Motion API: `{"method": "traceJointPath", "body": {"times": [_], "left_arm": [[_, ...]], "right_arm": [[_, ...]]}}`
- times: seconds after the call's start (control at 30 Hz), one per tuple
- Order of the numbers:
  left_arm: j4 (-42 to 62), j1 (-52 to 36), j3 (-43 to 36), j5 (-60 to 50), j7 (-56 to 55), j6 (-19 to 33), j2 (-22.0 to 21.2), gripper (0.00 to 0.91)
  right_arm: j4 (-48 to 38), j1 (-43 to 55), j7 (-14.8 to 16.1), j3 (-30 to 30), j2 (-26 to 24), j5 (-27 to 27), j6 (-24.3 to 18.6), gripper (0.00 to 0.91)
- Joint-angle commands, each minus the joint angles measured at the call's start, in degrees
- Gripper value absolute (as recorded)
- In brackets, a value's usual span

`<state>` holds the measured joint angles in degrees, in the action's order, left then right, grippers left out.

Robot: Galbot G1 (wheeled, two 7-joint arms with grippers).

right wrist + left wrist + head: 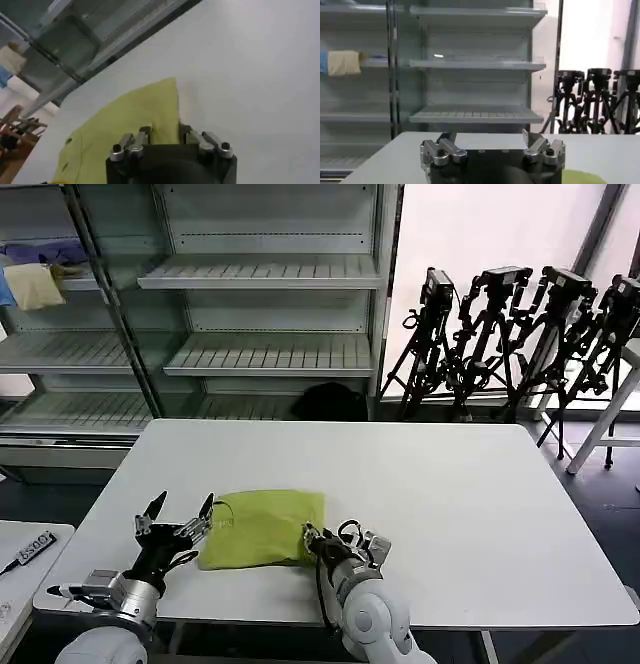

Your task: Fold and organize the clothes.

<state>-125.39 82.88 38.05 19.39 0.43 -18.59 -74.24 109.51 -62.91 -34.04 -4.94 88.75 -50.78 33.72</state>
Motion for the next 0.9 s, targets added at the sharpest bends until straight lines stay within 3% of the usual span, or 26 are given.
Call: {"method": "traceJointPath", "body": {"times": [0.03, 0.4, 0.9], "left_arm": [[-0.07, 0.06, -0.04, 0.01, -0.42, 0.05, -0.23, 0.907], [-0.01, 0.56, -0.48, -0.24, -0.61, 0.20, -0.53, 0.907], [1.48, 0.50, -2.25, -1.18, -0.56, 0.50, -0.88, 0.907]], "right_arm": [[0.34, 0.07, -0.43, -0.19, -0.04, -0.53, 0.08, 0.000], [5.15, -1.82, 0.64, -3.37, -1.84, -0.18, -0.05, 0.000], [12.06, -9.64, 4.42, -13.04, -10.52, -3.11, -0.11, 0.000]]}}
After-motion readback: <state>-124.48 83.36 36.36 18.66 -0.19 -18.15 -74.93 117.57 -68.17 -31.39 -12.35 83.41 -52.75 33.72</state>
